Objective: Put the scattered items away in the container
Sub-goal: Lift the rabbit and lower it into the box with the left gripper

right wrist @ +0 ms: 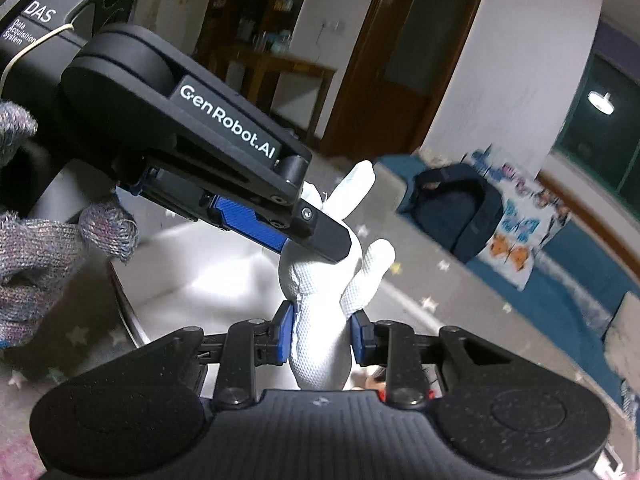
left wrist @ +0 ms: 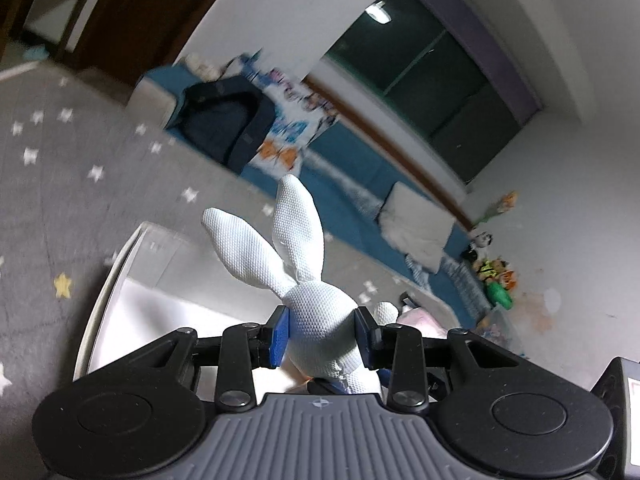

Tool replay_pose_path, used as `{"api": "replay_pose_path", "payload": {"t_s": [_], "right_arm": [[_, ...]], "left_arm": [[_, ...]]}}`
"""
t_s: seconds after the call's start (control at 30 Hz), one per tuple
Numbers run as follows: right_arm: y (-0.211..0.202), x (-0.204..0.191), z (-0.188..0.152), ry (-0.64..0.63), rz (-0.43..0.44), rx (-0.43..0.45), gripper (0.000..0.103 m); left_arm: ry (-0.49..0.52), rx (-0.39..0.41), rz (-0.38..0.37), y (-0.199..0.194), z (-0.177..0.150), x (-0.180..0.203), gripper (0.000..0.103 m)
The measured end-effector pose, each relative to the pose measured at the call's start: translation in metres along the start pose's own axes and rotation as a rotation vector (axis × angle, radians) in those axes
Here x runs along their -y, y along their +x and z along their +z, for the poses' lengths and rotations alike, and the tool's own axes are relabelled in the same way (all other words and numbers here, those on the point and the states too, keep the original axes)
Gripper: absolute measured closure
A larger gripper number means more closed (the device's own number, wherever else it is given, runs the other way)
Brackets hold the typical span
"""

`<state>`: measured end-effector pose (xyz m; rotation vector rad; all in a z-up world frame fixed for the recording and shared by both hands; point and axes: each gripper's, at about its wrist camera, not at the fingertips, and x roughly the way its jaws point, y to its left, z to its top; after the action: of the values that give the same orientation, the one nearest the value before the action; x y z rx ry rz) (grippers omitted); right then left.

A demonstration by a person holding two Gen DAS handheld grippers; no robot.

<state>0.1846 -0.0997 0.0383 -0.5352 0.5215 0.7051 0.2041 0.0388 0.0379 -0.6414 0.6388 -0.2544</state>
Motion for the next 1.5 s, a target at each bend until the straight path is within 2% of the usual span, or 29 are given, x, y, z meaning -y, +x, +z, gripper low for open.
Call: {"api": "replay_pose_path", "payload": {"t_s": [0.23, 0.37, 0.47, 0.57, 0.73, 0.87, 0.97, 1.27, 1.5], "right_arm": [[0.043, 0.012, -0.014, 0.036, 0.077, -0.103, 0.075], [0.059, 0.018, -0.022, 0.047, 0.093, -0.157, 0.074], [0.065, 0.02, -0.026, 0.063, 0.076, -0.176, 0.07], [0.067, 0.023, -0.027, 0.07, 0.081, -0.186, 0.068], [0.061, 0.02, -0.026, 0.059, 0.07, -0.174, 0.053], [0.059, 0.023, -0.024, 0.081, 0.058, -0.173, 0.051], [0.058, 0.025, -0.024, 0.096, 0.024, -0.178, 0.044], [0.065, 0.032, -0.018, 0.1, -0.048, -0.194, 0.043], [0.062, 0.029, -0.019, 0.107, -0.043, -0.18, 0.041]], "left_arm": [[-0.042, -0.066, 0.06, 0.03, -0.006, -0.025, 0.064], [-0.052, -0.101, 0.088, 0.04, -0.009, -0.032, 0.062], [-0.059, -0.114, 0.095, 0.044, -0.011, -0.036, 0.061], [-0.065, -0.126, 0.103, 0.043, -0.013, -0.038, 0.061], [-0.054, -0.123, 0.106, 0.036, -0.016, -0.037, 0.061], [-0.079, -0.125, 0.102, 0.034, -0.015, -0.039, 0.061], [-0.077, -0.127, 0.101, 0.032, -0.015, -0.038, 0.061], [-0.094, -0.144, 0.136, 0.03, -0.016, -0.044, 0.063], [-0.068, -0.145, 0.141, 0.025, -0.018, -0.037, 0.063]]}}
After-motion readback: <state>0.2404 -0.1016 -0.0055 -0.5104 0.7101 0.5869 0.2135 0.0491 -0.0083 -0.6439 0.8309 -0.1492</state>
